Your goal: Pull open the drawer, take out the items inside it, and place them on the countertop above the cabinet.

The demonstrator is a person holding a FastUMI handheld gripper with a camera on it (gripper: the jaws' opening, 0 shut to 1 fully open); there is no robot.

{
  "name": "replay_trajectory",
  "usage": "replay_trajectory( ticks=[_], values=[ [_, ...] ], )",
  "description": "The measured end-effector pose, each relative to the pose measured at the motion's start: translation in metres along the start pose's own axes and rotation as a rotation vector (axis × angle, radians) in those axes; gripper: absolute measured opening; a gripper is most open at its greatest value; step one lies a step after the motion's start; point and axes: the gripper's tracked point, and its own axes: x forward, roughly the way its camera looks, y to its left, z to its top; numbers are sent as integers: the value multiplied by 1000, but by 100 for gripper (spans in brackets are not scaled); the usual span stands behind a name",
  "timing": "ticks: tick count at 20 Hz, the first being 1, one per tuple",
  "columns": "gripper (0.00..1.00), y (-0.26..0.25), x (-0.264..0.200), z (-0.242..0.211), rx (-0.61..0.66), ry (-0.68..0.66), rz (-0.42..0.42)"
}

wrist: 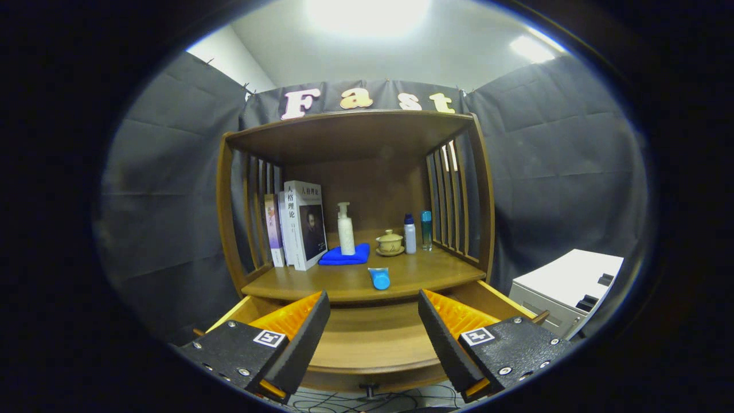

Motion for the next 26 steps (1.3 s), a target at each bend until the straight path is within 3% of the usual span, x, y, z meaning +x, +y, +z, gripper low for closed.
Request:
replay_trajectory(
  ticks=[15,26],
  values=[
    [95,5,-43,-90,-52,97,29],
    [95,3,-22,-142,-80,243,28]
  ],
)
